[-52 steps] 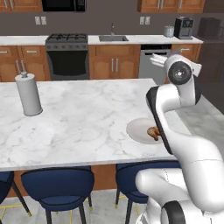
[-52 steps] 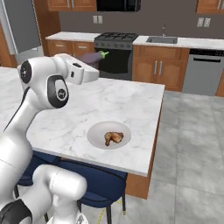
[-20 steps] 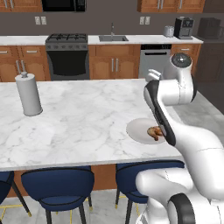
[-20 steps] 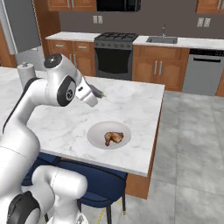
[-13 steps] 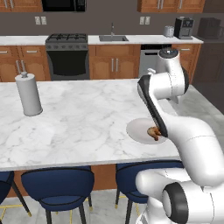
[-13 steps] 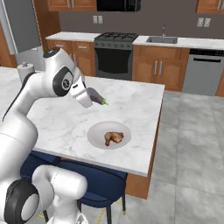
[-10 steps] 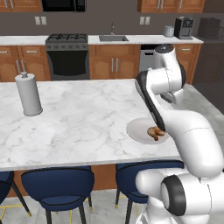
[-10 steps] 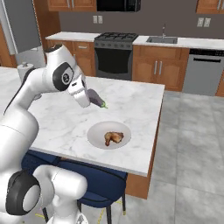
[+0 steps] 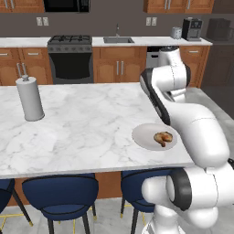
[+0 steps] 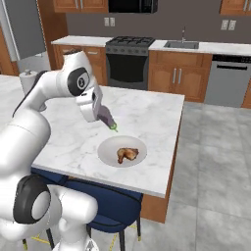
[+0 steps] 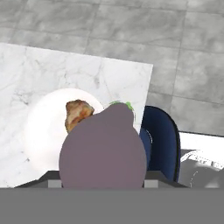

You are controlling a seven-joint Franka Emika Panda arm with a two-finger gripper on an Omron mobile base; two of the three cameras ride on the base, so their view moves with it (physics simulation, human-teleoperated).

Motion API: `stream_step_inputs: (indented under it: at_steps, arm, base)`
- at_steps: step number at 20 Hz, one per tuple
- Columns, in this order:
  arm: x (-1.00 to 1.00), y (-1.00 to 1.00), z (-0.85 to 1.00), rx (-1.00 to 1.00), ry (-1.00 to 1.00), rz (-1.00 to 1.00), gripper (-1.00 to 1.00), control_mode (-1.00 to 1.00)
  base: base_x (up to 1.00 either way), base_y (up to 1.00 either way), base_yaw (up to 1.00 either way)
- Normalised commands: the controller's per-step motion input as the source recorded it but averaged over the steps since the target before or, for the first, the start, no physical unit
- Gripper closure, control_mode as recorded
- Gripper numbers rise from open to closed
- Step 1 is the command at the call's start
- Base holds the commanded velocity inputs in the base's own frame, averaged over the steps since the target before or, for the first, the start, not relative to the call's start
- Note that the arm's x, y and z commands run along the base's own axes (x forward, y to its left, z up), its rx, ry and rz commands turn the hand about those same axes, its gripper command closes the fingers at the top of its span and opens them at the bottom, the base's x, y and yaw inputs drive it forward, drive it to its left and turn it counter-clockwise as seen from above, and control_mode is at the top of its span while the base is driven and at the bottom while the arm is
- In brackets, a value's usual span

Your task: Take the cheese, chicken drumstick, and eggplant from the fridge and place them on the plate on the dining counter to create an appetizer plate.

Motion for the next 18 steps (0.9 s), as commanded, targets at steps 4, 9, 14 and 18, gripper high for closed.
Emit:
stream_step_inputs:
  at_steps: [4, 9, 14, 18]
  arm:
    - [0.00, 0.00, -0.56, 0.04, -0.07, -0.11, 1.00, -1.00]
    - [0.00, 0.00, -0.52, 0.01, -0.04, -0.02, 1.00, -1.00]
    - [0.12, 0.00, -0.42, 0.00, 0.00, 0.00, 1.00, -1.00]
    - [0.40, 0.00, -0.32, 0.00, 0.00, 0.00, 1.00, -1.00]
  base:
    - [0.00, 0.00, 0.00]
    - [0.00, 0.00, 0.00]
    - [0.00, 0.00, 0.00]
    - [0.00, 0.00, 0.00]
